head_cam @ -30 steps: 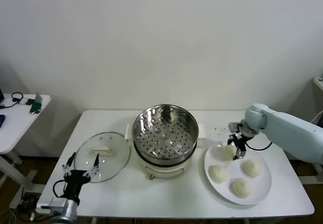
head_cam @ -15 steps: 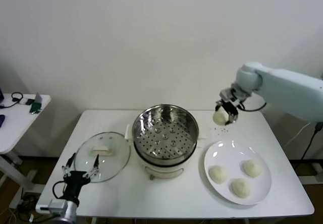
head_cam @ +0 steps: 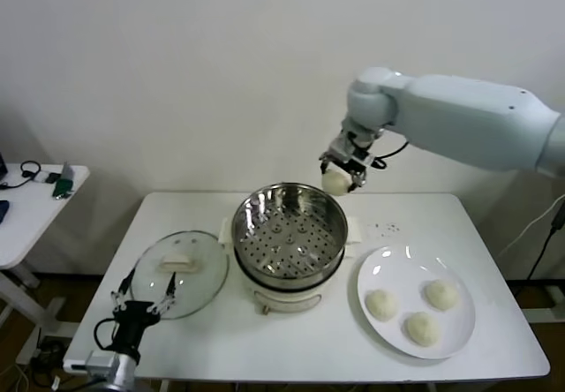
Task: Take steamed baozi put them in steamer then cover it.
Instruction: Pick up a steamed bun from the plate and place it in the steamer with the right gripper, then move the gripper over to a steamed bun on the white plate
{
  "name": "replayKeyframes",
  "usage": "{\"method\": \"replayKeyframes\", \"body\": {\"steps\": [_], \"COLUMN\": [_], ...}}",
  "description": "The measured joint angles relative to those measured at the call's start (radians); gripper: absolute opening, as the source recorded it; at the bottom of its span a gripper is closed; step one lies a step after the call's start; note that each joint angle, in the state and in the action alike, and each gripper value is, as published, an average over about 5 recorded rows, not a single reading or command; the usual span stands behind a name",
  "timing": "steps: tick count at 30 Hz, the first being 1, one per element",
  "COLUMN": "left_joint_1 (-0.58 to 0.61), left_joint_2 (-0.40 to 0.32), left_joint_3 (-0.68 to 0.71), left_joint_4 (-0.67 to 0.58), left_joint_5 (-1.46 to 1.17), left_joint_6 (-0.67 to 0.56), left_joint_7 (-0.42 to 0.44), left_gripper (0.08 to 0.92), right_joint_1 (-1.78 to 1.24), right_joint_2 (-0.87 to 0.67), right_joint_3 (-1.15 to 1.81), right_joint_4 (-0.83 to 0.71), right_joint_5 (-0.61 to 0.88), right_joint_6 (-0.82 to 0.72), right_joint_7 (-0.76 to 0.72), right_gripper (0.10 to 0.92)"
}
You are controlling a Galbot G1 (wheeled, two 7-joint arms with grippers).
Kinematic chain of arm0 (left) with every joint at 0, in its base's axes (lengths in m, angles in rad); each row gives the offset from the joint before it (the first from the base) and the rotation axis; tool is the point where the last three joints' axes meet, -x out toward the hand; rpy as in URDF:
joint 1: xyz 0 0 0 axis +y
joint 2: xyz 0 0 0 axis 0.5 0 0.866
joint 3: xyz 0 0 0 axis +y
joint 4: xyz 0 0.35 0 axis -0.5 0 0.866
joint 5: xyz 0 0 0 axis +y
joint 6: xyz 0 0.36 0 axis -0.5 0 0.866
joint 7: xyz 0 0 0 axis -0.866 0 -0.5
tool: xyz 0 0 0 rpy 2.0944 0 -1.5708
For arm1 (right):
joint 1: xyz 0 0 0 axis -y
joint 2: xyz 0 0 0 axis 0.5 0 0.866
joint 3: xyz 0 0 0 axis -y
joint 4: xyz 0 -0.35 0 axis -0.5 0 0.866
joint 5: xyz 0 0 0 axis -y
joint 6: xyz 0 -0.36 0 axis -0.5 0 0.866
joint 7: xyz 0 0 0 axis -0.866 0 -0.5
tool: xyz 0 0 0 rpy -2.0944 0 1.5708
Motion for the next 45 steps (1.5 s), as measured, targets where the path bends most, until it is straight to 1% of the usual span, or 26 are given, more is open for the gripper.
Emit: {"method": "replayKeyframes", "body": {"steps": [10,22,25,31,39,45], "left_joint_1": [0.004,0.003,0.004,0.005,0.005,0.011], "left_joint_2": [0.005,0.012,0.013,0.012,0.001,-0.001], "left_joint_3": [-0.004,-0.010,-0.010,-0.008,0.000,0.002], "left_joint_4": [-0.006,-0.007,-0.006,-0.004,-0.006,-0.010], "left_joint_5": [0.002,-0.002,-0.001,0.001,0.012,0.018], "left_joint_6": [0.004,0.008,0.008,0.008,0.009,0.008], "left_joint_7": [-0.001,-0.003,-0.003,-0.004,-0.006,-0.008], "left_gripper": [0.823,0.823,0.823,0.823,0.823,0.823], "right_joint_1": [-0.143,-0.261,-0.275,-0.290,-0.278,-0.221], "right_joint_2": [0.121,0.210,0.215,0.218,0.206,0.159], "right_joint_3": [0.063,0.115,0.119,0.128,0.151,0.145], "right_joint_4": [-0.078,-0.182,-0.194,-0.204,-0.190,-0.143], "right_joint_5": [-0.196,-0.329,-0.346,-0.362,-0.353,-0.288], "right_joint_6": [0.088,0.157,0.163,0.169,0.172,0.147], "right_joint_7": [0.010,0.018,0.019,0.027,0.025,0.006], "right_gripper": [0.755,0.758,0.769,0.818,0.823,0.823]}}
